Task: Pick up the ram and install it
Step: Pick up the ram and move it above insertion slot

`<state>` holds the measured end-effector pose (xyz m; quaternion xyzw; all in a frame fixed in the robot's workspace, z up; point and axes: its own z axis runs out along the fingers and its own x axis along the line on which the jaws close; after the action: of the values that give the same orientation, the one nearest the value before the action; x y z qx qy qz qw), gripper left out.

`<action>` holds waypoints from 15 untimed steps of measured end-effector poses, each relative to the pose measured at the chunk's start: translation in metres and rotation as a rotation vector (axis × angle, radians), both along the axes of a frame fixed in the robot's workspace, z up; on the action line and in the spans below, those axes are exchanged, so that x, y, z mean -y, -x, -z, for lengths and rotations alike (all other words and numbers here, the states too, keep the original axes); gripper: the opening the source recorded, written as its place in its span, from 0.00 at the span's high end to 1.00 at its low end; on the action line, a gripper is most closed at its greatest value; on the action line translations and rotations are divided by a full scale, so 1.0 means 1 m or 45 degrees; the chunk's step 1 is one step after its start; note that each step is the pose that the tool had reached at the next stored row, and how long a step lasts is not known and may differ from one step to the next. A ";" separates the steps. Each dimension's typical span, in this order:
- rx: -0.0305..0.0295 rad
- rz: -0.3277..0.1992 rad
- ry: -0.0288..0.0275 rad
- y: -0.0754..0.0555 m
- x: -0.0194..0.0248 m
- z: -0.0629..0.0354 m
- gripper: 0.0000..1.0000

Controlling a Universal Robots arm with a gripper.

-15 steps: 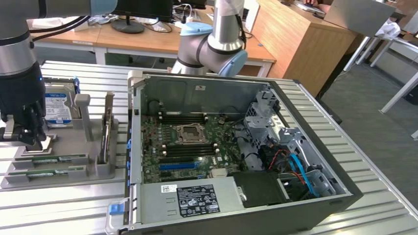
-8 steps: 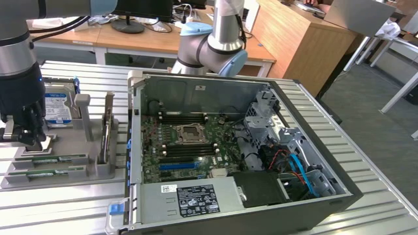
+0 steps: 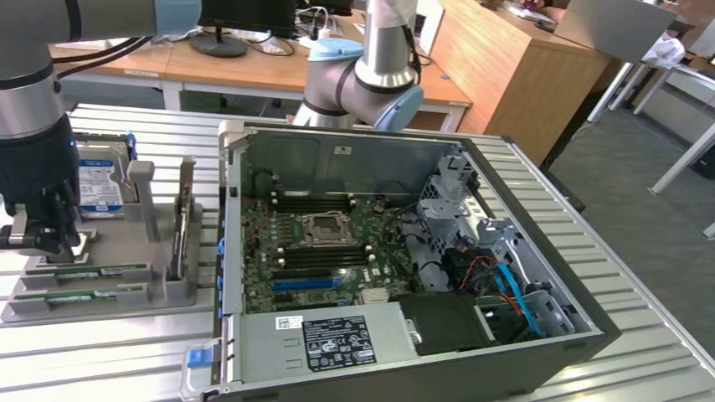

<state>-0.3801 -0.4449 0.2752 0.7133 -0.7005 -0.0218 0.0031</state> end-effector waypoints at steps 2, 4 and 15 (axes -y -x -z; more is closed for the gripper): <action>-0.0001 0.000 -0.0001 0.000 0.0000 0.0023 0.70; -0.0002 0.000 0.0001 0.000 0.0001 0.0044 0.70; -0.0001 0.000 0.0001 0.000 0.0002 0.0174 0.70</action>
<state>-0.3801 -0.4451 0.2578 0.7133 -0.7005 -0.0218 0.0032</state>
